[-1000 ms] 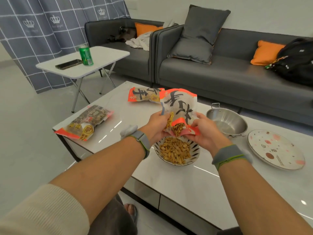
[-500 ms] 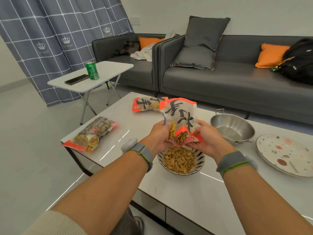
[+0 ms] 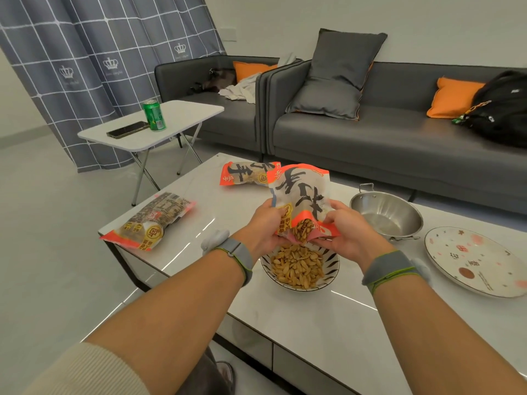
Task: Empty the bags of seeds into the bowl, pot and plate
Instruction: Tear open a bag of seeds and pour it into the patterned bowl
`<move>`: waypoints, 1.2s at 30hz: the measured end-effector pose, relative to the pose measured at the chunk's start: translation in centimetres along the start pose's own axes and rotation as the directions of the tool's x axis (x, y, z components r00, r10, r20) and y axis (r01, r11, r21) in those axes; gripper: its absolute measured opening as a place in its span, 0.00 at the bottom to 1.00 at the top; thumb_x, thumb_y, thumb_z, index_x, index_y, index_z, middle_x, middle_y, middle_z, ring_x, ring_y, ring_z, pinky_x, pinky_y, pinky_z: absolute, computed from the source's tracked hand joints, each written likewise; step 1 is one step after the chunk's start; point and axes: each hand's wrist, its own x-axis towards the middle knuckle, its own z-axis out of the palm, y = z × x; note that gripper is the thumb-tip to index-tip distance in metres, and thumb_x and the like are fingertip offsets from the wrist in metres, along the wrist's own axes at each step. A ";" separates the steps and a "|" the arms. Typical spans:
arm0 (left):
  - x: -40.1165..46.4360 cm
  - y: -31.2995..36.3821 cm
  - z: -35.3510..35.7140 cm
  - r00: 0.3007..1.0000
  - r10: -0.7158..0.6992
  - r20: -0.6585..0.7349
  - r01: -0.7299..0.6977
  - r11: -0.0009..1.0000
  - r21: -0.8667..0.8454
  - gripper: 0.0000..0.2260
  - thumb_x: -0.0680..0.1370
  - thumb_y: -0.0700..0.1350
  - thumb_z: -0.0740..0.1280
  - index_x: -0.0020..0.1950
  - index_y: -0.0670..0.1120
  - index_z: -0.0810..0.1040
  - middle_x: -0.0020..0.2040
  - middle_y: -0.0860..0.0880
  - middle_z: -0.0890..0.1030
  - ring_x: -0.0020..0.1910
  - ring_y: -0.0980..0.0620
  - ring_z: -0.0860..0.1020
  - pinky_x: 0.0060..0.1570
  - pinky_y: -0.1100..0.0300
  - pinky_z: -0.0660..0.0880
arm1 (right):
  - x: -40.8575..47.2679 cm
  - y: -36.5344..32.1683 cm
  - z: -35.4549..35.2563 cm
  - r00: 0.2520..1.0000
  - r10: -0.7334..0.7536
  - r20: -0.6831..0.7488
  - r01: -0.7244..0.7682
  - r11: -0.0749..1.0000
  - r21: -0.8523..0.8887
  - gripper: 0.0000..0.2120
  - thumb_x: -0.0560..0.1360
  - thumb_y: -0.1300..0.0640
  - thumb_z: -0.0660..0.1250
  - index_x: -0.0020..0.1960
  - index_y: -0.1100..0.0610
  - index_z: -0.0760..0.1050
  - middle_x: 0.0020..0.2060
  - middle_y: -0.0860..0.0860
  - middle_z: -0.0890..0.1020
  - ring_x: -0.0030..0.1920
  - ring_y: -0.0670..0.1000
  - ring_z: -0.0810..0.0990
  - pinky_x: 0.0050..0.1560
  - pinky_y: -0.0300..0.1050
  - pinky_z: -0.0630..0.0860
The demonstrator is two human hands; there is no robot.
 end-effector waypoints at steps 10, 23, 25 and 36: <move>2.1 -0.1 -0.8 0.999 0.004 -0.045 -0.001 0.998 0.060 0.10 0.90 0.51 0.57 0.65 0.51 0.75 0.59 0.37 0.82 0.47 0.39 0.84 0.41 0.36 0.85 | 1.2 0.2 -0.9 1.000 0.021 0.021 -0.021 1.000 0.002 0.32 0.78 0.74 0.52 0.75 0.50 0.71 0.63 0.62 0.80 0.59 0.67 0.84 0.55 0.72 0.83; 2.3 0.5 -1.2 0.999 -0.003 -0.042 0.005 0.999 0.035 0.07 0.89 0.47 0.56 0.62 0.53 0.72 0.57 0.42 0.77 0.50 0.37 0.81 0.47 0.26 0.82 | 1.4 0.5 -1.4 0.996 0.020 0.083 -0.021 1.000 0.017 0.31 0.78 0.74 0.51 0.71 0.49 0.75 0.63 0.62 0.81 0.59 0.67 0.84 0.51 0.67 0.85; 2.4 0.5 -1.4 1.000 -0.021 0.004 0.021 1.000 0.009 0.07 0.89 0.47 0.56 0.64 0.54 0.72 0.58 0.42 0.77 0.50 0.37 0.82 0.50 0.24 0.80 | 1.5 0.5 -1.4 0.997 0.014 0.075 -0.015 1.000 0.018 0.30 0.79 0.74 0.51 0.71 0.49 0.75 0.64 0.62 0.80 0.60 0.67 0.83 0.51 0.66 0.85; 1.2 0.3 -1.5 0.984 -0.013 0.180 0.025 0.998 -0.064 0.17 0.90 0.41 0.56 0.75 0.58 0.73 0.71 0.41 0.81 0.58 0.39 0.82 0.59 0.35 0.80 | 1.4 0.4 -1.4 0.997 -0.022 0.070 0.019 0.999 0.050 0.31 0.80 0.73 0.51 0.72 0.47 0.75 0.64 0.62 0.81 0.61 0.67 0.84 0.54 0.68 0.84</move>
